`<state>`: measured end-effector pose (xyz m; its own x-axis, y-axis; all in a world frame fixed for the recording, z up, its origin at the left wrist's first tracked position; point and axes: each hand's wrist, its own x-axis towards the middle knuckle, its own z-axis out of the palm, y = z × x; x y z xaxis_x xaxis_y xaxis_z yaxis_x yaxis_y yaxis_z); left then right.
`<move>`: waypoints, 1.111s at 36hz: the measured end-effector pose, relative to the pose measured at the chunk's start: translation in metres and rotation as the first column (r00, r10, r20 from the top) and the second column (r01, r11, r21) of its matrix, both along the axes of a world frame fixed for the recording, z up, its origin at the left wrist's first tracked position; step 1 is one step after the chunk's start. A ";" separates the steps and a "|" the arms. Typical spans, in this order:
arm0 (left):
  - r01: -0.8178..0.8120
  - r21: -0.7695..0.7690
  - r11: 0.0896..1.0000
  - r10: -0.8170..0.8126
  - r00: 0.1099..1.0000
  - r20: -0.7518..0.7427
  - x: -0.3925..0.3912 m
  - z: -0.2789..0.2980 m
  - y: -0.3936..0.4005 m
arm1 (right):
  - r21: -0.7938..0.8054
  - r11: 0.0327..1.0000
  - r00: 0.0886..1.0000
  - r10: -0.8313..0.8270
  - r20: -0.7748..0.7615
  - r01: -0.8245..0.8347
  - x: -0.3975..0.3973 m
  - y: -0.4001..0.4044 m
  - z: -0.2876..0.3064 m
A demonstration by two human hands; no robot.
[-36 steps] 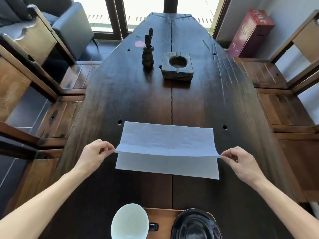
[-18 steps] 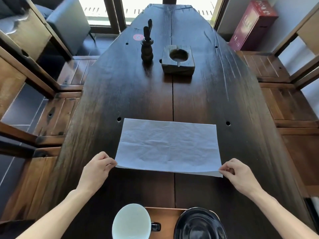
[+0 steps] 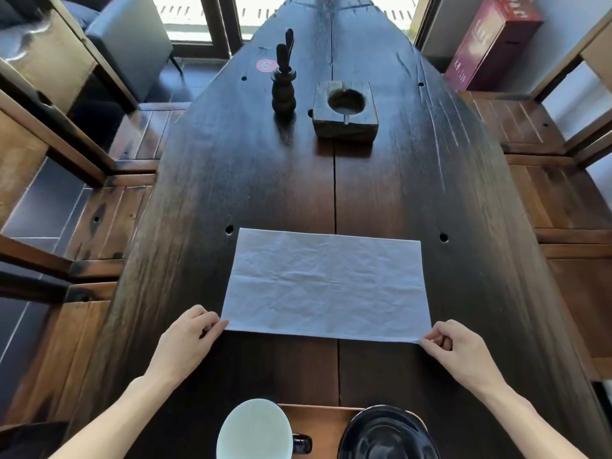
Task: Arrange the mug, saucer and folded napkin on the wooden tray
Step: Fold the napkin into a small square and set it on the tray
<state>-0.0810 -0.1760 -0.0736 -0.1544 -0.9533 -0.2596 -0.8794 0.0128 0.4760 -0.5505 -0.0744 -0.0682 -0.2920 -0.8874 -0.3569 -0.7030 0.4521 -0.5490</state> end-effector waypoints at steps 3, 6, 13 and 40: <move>-0.030 0.013 0.999 0.030 0.999 -0.029 0.001 -0.001 -0.005 | 0.011 0.997 0.995 -0.075 0.067 0.074 0.001 -0.006 0.002; -0.039 0.001 0.999 0.039 0.997 -0.066 -0.005 0.002 -0.015 | 0.020 0.992 0.988 -0.122 0.093 0.121 0.000 -0.015 0.006; -0.106 0.003 0.994 0.104 0.970 -0.218 -0.037 0.009 -0.057 | -0.037 0.989 0.985 -0.137 0.105 0.142 0.007 -0.050 0.021; 0.212 -0.003 0.977 -0.207 0.952 -0.228 -0.202 -0.009 -0.190 | -0.132 0.984 0.991 -0.111 0.078 0.120 0.097 -0.114 -0.018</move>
<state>-0.2829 -0.3657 -0.0822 -0.4066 -0.8880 -0.2146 -0.7278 0.1729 0.6636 -0.4538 -0.1885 -0.0863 -0.3739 -0.8909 -0.2577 -0.6084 0.4454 -0.6569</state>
